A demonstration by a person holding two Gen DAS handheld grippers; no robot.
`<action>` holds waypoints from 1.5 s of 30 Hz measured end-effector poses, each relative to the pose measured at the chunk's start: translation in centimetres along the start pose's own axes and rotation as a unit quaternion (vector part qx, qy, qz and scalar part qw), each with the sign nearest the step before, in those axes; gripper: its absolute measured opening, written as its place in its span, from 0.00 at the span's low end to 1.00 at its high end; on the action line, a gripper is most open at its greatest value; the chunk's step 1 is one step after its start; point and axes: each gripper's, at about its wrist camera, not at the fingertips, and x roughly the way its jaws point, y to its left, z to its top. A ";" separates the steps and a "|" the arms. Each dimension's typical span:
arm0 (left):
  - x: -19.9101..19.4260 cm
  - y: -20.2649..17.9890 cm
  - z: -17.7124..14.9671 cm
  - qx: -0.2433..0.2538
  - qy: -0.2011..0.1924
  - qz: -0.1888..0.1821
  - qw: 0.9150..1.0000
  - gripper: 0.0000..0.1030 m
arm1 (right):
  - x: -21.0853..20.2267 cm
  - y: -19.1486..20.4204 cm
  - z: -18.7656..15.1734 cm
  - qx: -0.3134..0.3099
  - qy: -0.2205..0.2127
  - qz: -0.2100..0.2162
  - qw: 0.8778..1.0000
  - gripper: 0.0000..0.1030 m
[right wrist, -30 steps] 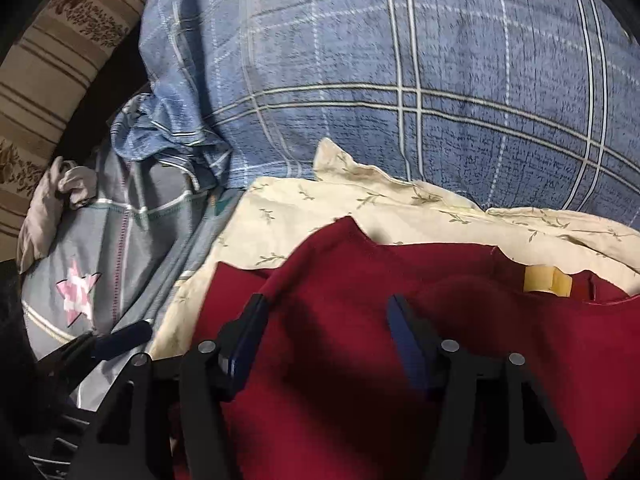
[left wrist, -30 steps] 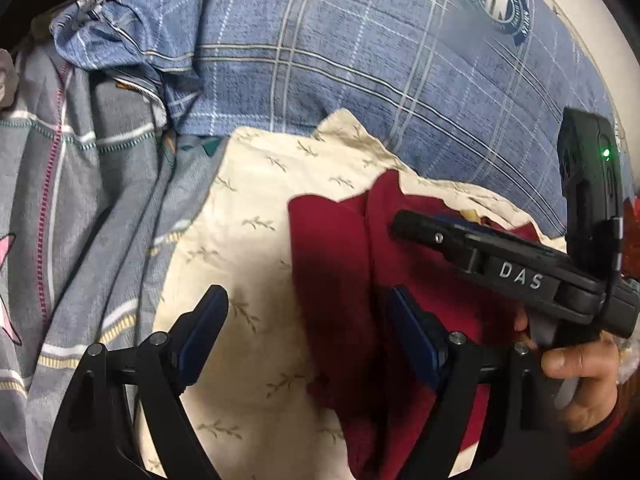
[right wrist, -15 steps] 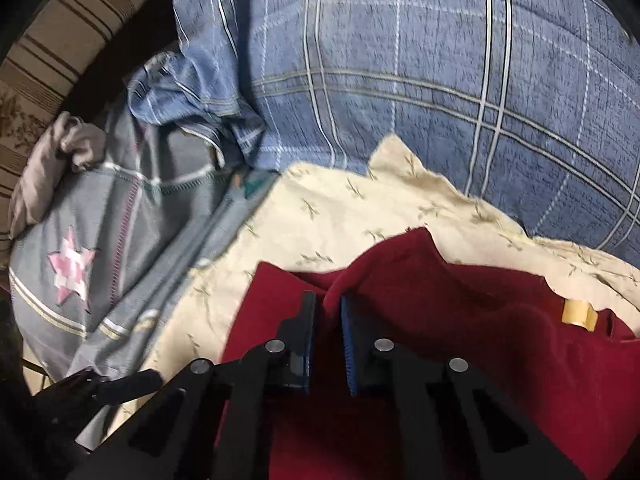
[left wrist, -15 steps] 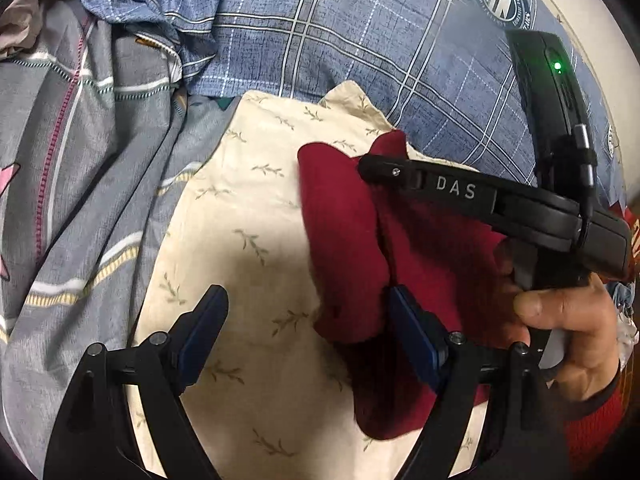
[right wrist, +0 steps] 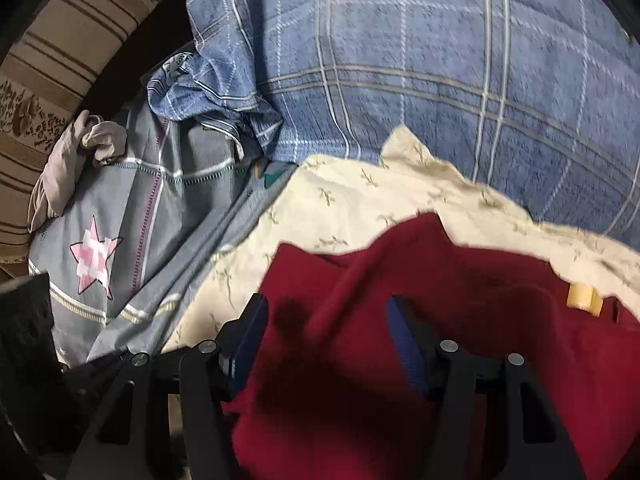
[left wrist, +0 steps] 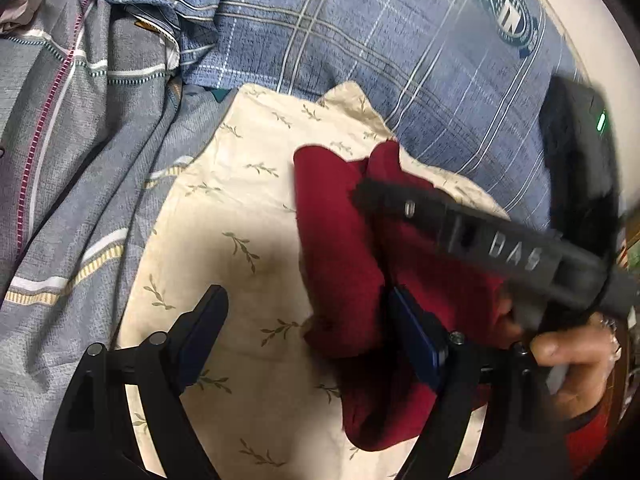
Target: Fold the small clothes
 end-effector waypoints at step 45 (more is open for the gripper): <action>1.8 -2.6 0.4 -0.004 -0.021 -0.089 0.996 0.40 | -2.9 -3.5 0.5 0.106 0.002 0.084 0.991 0.77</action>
